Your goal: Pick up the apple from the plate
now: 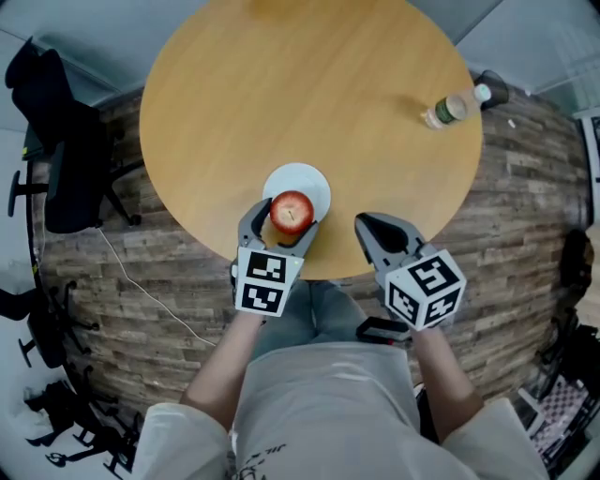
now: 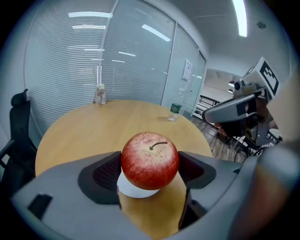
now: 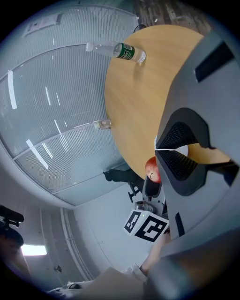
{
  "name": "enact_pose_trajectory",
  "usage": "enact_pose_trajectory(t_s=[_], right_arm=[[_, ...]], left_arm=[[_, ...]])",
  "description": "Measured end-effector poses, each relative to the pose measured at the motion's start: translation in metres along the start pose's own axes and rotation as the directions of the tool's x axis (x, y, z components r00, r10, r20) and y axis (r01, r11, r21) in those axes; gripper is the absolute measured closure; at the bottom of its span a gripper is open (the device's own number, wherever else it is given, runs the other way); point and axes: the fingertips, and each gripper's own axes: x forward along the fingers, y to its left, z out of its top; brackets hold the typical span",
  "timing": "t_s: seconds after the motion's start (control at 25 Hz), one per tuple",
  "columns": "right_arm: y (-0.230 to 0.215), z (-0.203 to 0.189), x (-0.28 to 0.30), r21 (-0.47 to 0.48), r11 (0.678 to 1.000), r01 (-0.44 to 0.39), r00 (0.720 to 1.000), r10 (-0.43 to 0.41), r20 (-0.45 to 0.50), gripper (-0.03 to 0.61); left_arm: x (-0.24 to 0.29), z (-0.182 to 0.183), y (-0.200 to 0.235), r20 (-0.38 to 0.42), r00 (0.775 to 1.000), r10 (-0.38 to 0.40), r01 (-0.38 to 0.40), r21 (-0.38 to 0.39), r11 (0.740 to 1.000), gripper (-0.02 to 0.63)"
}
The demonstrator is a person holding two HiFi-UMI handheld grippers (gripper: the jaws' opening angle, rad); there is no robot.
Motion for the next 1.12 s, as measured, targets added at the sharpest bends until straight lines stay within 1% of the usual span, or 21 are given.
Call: enact_pose_trajectory(t_s=[0.28, 0.52, 0.68, 0.8, 1.12], right_arm=[[0.015, 0.006, -0.015, -0.041, 0.999, -0.007, 1.0, 0.008, 0.019, 0.547], [0.027, 0.011, -0.029, -0.05, 0.999, -0.005, 0.999, 0.007, 0.046, 0.547], [0.033, 0.016, -0.031, -0.06, 0.998, -0.005, 0.998, 0.009, 0.063, 0.548], [0.04, 0.021, -0.034, -0.067, 0.998, -0.007, 0.996, 0.012, 0.084, 0.548], [0.049, 0.029, -0.045, -0.068, 0.998, 0.016, 0.992, -0.008, 0.124, 0.548]], left_arm=[[-0.04, 0.01, -0.011, 0.046, 0.999, -0.017, 0.017, 0.004, 1.0, 0.234], [-0.075, 0.023, -0.02, 0.086, 0.996, -0.034, 0.032, 0.026, 0.999, 0.234], [-0.087, 0.031, -0.024, 0.11, 0.993, -0.044, 0.04, 0.037, 0.998, 0.234], [-0.094, 0.036, -0.029, 0.133, 0.99, -0.042, 0.039, 0.025, 0.999, 0.235], [-0.115, 0.049, -0.039, 0.179, 0.983, -0.046, 0.039, 0.038, 0.998, 0.234]])
